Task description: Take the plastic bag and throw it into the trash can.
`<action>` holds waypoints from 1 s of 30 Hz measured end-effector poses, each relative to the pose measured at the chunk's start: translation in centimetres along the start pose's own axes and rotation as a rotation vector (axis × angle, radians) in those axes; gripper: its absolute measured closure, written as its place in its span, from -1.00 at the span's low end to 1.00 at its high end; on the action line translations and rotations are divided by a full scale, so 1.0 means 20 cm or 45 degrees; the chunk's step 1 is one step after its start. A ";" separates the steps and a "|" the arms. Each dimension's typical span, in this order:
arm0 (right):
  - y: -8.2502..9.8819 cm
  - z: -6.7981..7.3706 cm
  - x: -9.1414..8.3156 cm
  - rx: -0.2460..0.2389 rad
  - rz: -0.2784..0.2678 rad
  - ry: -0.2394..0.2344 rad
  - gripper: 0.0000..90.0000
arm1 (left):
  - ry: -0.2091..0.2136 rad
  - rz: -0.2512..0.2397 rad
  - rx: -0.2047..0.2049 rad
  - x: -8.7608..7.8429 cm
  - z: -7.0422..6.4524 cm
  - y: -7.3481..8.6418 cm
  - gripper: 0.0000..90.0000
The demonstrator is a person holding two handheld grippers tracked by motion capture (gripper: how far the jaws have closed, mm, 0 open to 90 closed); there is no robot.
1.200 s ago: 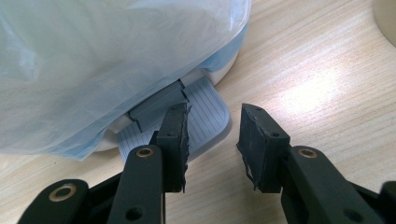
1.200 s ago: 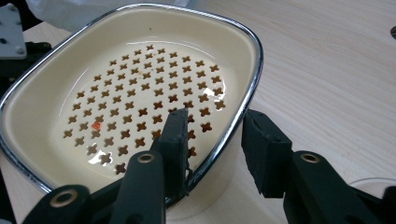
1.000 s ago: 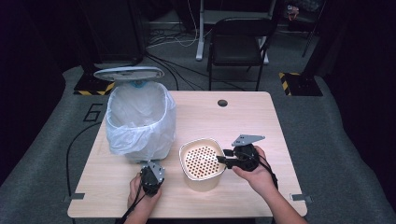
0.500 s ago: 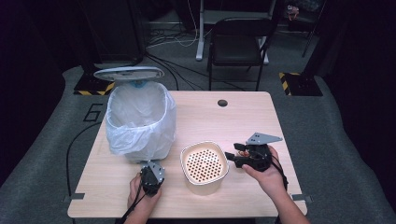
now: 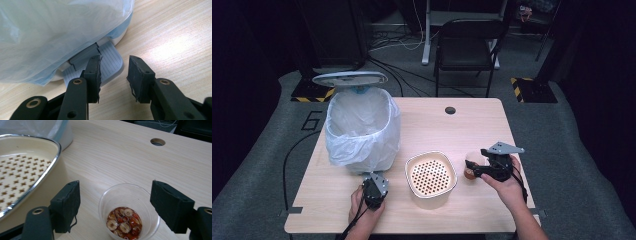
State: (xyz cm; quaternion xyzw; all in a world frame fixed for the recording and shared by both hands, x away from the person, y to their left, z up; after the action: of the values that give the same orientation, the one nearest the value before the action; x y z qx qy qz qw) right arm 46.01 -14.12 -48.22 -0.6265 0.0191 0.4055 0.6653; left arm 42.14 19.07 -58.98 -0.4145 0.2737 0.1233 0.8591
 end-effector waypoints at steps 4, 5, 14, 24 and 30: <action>0.03 -0.05 0.02 0.011 0.001 0.034 -0.59 | 0.000 0.000 0.000 0.00 0.00 0.00 0.38; 0.04 -0.06 0.02 0.013 0.002 0.041 -0.60 | 0.000 0.000 0.000 0.00 0.00 0.00 0.39; 0.11 -0.11 0.07 0.039 0.031 0.043 -0.66 | 0.000 0.000 0.000 0.00 0.00 0.00 0.39; 0.15 -0.12 0.17 0.021 0.079 0.028 -0.64 | 0.000 0.000 0.000 0.00 0.00 0.00 0.39; 0.17 -0.12 0.23 -0.019 0.113 0.043 -0.52 | 0.000 0.000 0.000 0.00 0.00 0.00 0.39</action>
State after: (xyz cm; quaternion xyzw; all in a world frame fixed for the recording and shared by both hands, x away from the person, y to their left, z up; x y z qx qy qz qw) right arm 48.22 -14.24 -53.99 -0.6368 0.0552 0.4239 0.6416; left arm 42.14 19.08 -58.98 -0.4145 0.2738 0.1234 0.8591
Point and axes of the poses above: each handheld gripper's, and its own axes: x roughly forward along the jaws, y roughly out of its underside, z roughly to its left, the point moved 10 cm from there along x, roughly forward along the jaws, and after that the axes turned 12 degrees about x, right-handed, at the moved point
